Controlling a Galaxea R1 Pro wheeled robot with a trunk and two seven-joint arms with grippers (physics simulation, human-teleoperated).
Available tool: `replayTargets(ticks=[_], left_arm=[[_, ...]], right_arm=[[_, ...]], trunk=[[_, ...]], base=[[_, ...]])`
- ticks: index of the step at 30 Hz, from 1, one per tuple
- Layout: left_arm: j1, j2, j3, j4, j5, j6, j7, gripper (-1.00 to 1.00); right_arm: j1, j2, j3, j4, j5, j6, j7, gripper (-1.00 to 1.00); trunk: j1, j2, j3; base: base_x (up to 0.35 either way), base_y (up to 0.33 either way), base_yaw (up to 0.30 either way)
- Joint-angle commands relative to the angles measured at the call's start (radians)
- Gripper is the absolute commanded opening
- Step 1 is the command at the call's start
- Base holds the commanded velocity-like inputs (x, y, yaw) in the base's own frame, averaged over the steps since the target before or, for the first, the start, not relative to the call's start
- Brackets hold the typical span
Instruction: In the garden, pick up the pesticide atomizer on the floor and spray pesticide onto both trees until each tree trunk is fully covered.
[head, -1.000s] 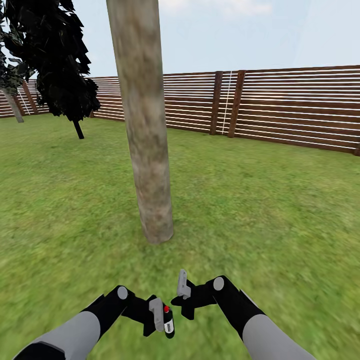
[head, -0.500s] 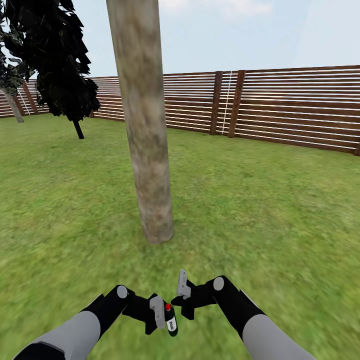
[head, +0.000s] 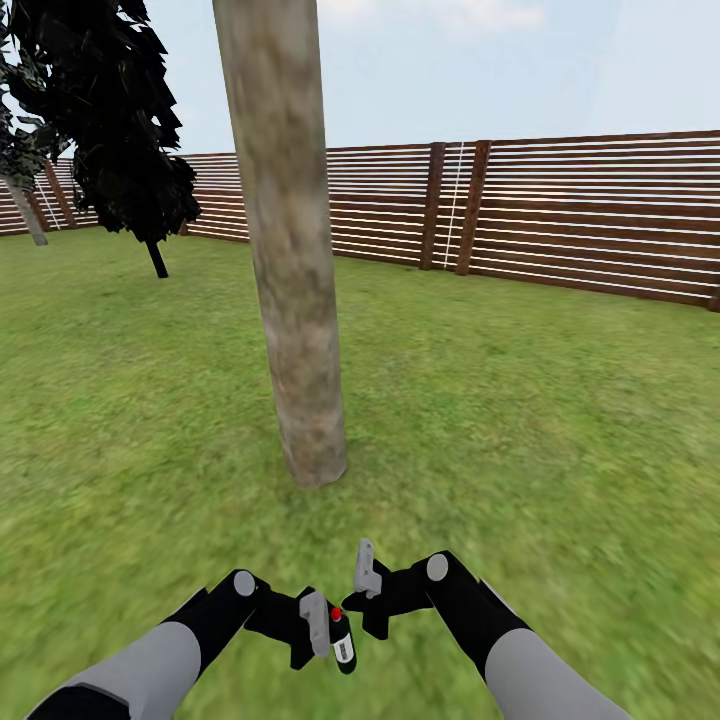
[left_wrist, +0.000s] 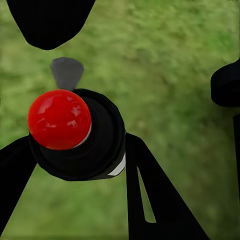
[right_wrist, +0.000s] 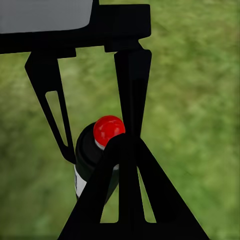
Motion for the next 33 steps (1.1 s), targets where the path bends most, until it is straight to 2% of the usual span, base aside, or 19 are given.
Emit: replayTargets(ticks=[1,10,13,15,25,27,33], left_arm=[[0.0,0.0,0.001,0.0,0.001,0.0,0.0,-1.0],[-0.001,0.0,0.001,-0.001,0.004,0.001,0.0,-1.0],[-0.001,0.0,-0.002,-0.001,0.048,-0.001,-0.001,-1.0],[-0.001,0.0,-0.003,0.0,0.056,-0.001,-0.002,-1.0],[0.0,0.01,-0.005,0.001,0.054,0.0,0.0,-1.0],[0.0,0.03,-0.008,0.009,0.049,0.001,0.003,-1.0],[0.002,0.146,-0.016,0.018,0.046,0.003,0.005,-1.0]], right_arm=[[0.0,0.0,0.0,0.0,0.0,0.0,0.0,-1.0],[0.0,0.0,0.0,0.0,0.0,0.0,0.0,-1.0],[0.0,0.0,0.0,0.0,0.0,0.0,0.0,-1.0],[0.0,0.0,0.0,0.0,0.0,0.0,0.0,-1.0],[0.0,0.0,0.0,0.0,0.0,0.0,0.0,-1.0],[0.0,0.0,0.0,0.0,-0.001,0.0,0.001,-1.0],[0.0,0.0,0.0,0.001,0.0,0.001,0.002,-1.0]], trunk=[[0.0,0.0,0.0],[0.0,0.0,0.0],[0.0,0.0,0.0],[0.0,0.0,0.0],[0.0,0.0,0.0],[0.0,0.0,0.0],[0.0,0.0,0.0]], base=[[0.0,0.0,0.0],[0.0,0.0,0.0],[0.0,0.0,0.0],[0.0,0.0,0.0],[0.0,0.0,0.0],[0.0,0.0,0.0],[0.0,0.0,0.0]])
